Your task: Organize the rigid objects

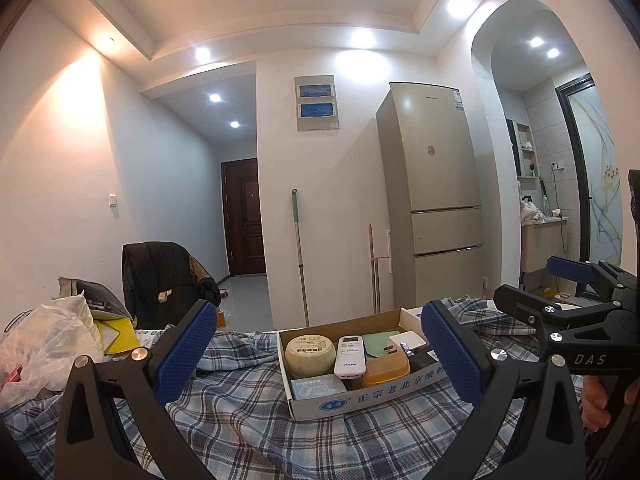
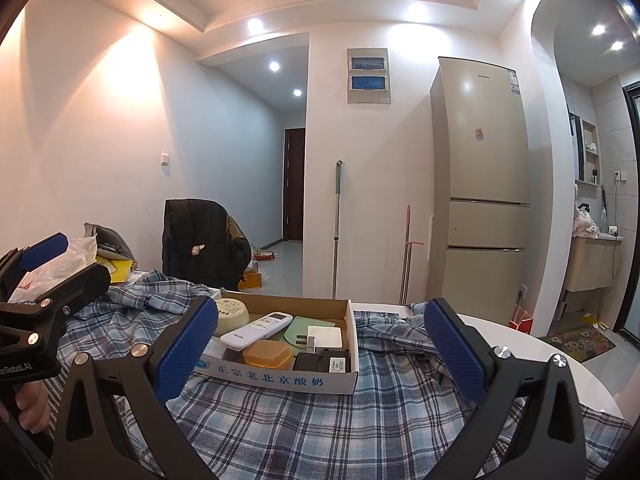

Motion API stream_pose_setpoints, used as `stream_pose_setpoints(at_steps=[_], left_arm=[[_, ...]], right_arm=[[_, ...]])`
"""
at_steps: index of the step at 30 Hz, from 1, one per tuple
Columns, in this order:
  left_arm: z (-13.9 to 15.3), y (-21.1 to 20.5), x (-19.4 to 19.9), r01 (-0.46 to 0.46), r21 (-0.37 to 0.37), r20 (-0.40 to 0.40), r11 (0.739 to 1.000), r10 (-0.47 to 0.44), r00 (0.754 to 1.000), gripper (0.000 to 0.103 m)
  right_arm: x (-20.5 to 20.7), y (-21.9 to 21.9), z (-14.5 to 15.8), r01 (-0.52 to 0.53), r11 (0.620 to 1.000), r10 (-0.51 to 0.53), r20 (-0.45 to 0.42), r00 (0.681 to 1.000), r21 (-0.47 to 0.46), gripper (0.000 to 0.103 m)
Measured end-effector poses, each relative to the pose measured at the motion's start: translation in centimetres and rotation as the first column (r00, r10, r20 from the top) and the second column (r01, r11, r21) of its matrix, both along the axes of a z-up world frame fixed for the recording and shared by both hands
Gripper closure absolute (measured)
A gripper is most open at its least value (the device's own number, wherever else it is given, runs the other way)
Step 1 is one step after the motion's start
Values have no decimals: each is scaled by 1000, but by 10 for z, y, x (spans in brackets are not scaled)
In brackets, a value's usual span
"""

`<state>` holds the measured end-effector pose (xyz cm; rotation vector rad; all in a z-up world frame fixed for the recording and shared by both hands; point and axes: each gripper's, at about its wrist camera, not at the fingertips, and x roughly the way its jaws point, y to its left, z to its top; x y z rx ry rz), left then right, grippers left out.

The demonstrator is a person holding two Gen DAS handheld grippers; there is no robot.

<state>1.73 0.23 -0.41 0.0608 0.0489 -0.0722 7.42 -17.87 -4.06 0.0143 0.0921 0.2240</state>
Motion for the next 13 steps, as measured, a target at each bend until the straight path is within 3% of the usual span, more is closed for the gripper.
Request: stream_pose_setpoints(at_steps=[13], left_arm=[[0,0,0,1,0,1,1000,-1,1000,0]], right_arm=[[0,0,0,0,1000,0,-3,1000,1,0]])
